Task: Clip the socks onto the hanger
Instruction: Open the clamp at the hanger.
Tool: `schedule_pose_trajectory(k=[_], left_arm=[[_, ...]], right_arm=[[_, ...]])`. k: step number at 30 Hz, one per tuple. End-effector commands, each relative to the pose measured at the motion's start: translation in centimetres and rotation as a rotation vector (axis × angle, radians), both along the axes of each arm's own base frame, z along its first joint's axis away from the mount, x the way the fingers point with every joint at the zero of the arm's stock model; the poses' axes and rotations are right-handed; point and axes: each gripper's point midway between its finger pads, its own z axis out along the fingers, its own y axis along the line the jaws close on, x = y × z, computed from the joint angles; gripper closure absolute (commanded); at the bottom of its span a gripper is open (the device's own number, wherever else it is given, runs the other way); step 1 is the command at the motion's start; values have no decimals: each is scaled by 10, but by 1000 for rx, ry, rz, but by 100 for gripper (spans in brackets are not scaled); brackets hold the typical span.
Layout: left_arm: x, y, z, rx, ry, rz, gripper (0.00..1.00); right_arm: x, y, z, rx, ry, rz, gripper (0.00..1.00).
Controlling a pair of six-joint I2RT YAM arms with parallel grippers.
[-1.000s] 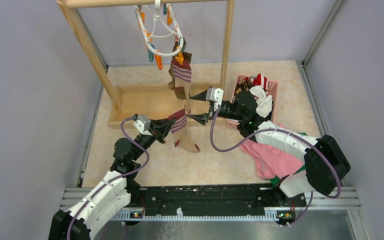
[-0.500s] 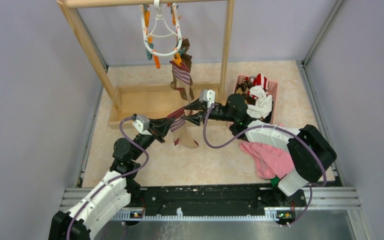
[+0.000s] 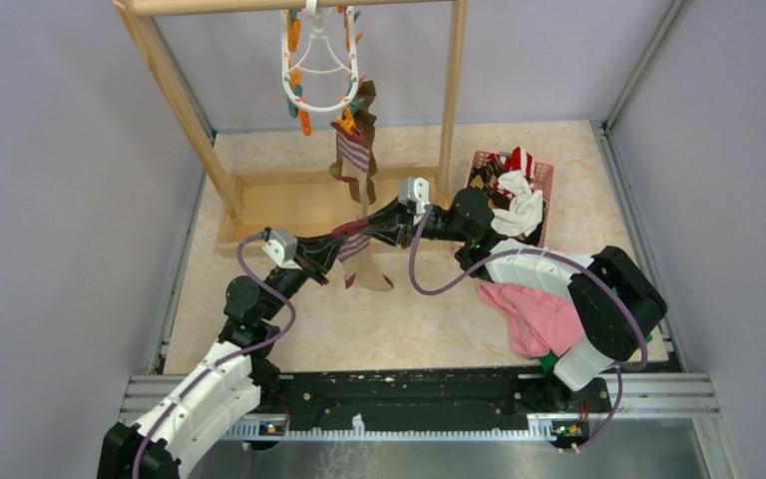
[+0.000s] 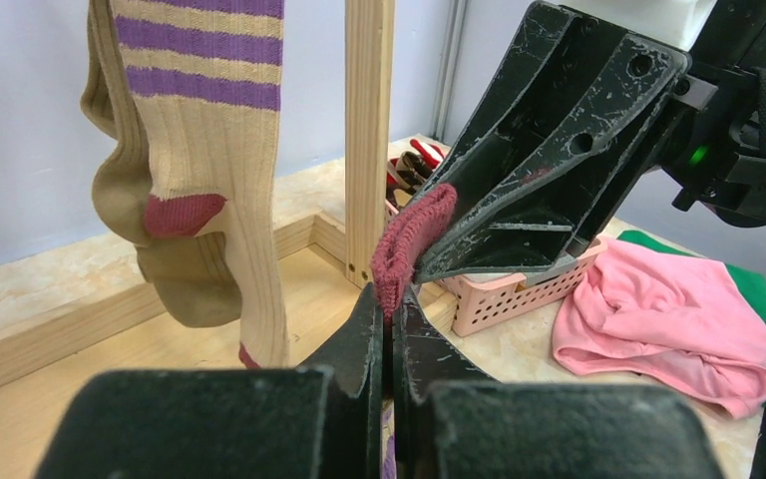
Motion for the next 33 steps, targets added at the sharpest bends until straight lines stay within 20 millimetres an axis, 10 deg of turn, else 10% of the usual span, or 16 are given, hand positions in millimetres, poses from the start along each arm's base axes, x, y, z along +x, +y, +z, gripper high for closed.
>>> schedule_pose_trajectory(k=[1, 8, 18, 33], left_arm=[[-3, 3, 27, -26, -74, 12, 100], [-1, 7, 28, -27, -69, 38, 98], [3, 36, 40, -39, -86, 197, 53], [29, 50, 112, -114, -182, 238, 23]], right_arm=[[-9, 8, 34, 77, -67, 50, 85], [4, 6, 40, 86, -55, -32, 100], [36, 14, 74, 142, -128, -145, 100], [99, 30, 106, 235, -172, -306, 100]])
